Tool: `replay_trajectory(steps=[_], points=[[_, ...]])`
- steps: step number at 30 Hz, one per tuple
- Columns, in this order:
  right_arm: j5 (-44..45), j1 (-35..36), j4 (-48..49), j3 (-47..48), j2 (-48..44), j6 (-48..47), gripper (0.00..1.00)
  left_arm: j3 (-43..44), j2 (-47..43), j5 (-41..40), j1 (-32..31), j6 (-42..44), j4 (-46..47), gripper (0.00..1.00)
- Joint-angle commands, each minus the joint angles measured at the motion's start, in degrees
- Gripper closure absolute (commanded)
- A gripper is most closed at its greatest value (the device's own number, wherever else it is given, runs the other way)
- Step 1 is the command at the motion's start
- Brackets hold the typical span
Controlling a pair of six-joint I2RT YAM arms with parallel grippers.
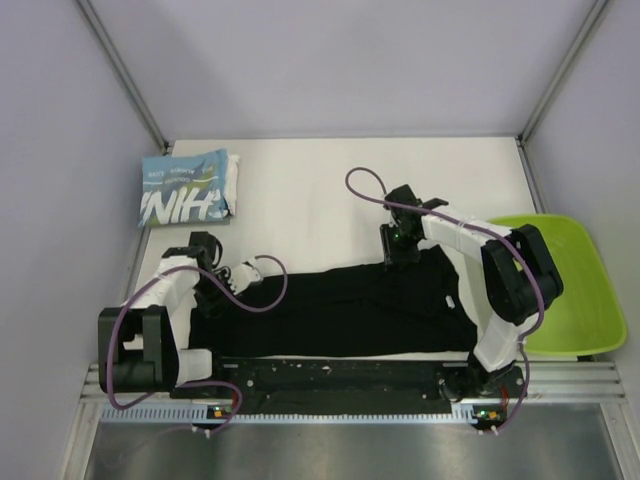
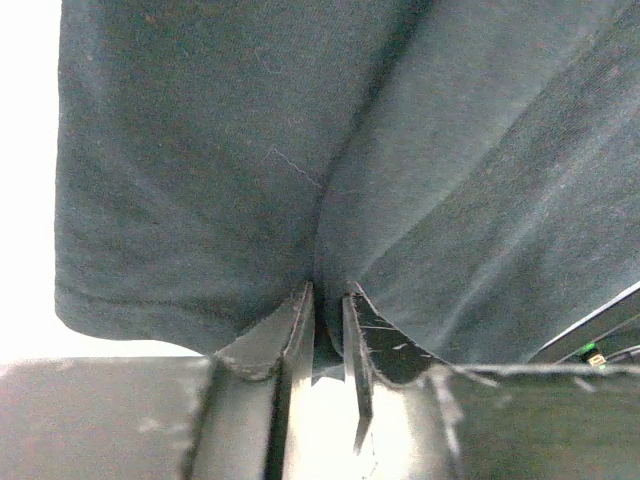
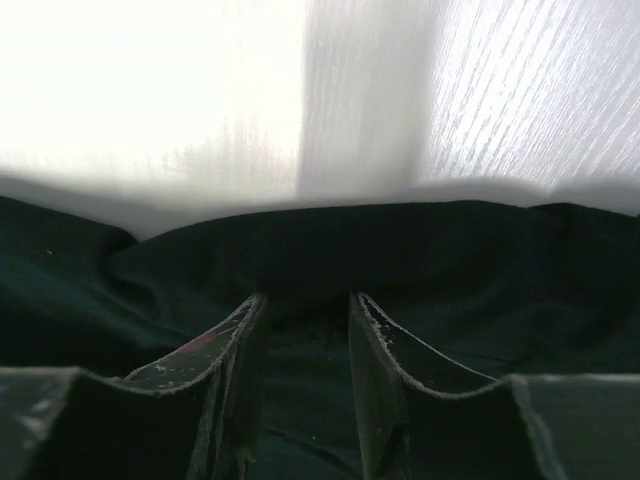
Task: Fold and stack the t-shirts
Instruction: Fold the other side of the tshirt into a rectangle
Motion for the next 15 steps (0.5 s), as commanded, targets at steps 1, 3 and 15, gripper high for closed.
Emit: replay_trajectory(steps=[1,3,15], points=[[0.9,1.0,1.1,-1.9,-2.3,0.7,0.71,-0.3,0.0,0.5,-0.1,0.8,-1.2,0.92],[1.4,1.1,0.4,-1.7,-1.4,0.8,0.86,0.6,0.1,0.1,-0.1,-0.1,-1.5,1.0],[7.7,1.1,-7.1,-0.8,-10.7,0.4,1.0,8.6,-1.2,-3.9,0.0,-2.7,0.0,1.0]])
